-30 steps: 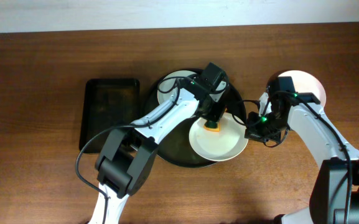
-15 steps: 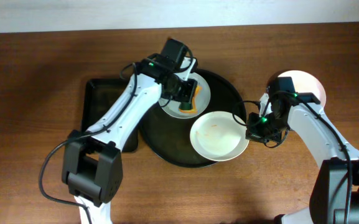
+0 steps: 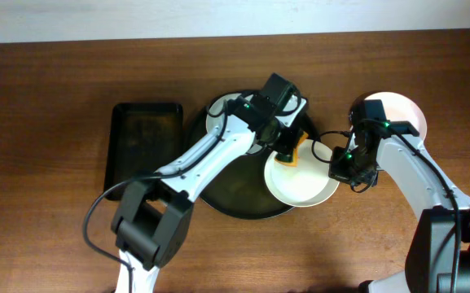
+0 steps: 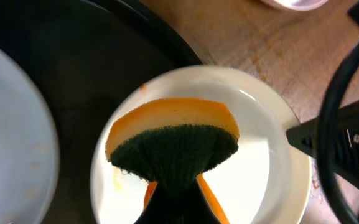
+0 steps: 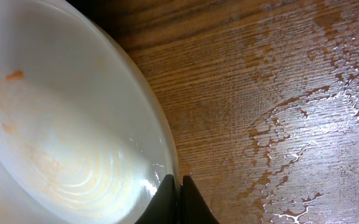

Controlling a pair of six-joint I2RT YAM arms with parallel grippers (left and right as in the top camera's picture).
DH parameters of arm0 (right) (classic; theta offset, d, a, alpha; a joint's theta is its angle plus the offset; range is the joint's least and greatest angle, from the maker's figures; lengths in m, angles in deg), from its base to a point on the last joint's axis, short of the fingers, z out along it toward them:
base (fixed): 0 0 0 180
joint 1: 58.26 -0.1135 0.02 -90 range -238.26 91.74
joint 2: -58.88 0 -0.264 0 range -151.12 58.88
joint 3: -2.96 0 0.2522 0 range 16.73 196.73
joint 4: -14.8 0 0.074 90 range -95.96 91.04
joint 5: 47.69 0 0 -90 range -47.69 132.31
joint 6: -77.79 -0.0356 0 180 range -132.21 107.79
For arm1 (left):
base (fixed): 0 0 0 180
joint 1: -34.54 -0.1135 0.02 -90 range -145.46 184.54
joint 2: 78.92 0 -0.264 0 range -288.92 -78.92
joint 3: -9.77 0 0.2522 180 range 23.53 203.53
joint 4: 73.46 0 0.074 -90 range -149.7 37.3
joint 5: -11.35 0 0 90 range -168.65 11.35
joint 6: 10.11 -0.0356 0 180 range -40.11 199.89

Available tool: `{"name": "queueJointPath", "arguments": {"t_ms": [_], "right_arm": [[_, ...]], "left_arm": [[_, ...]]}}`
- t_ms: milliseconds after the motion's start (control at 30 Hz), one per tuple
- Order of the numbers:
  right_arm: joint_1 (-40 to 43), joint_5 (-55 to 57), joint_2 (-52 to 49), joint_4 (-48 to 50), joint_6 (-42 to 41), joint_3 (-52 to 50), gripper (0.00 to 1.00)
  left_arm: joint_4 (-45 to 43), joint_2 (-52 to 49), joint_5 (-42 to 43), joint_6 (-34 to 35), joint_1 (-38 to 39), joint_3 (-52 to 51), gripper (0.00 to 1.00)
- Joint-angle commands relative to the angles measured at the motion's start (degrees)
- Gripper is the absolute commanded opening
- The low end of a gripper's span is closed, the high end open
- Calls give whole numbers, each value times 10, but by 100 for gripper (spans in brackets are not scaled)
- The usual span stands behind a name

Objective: Clean dirty plates on tray and stack at the side
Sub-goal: 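Scrub the white plate with the sponge while right gripper holds it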

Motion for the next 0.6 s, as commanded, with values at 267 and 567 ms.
{"name": "queueJointPath", "arguments": {"t_ms": [267,567], "right_arm": [[-3,13,14,-7,-7,12,4],[-3,11,14,-9,-7,12,4]], "left_arm": [[-51,-80,89,-1,22,1,0],[-130,-139,9,-1,25,1,0]]}}
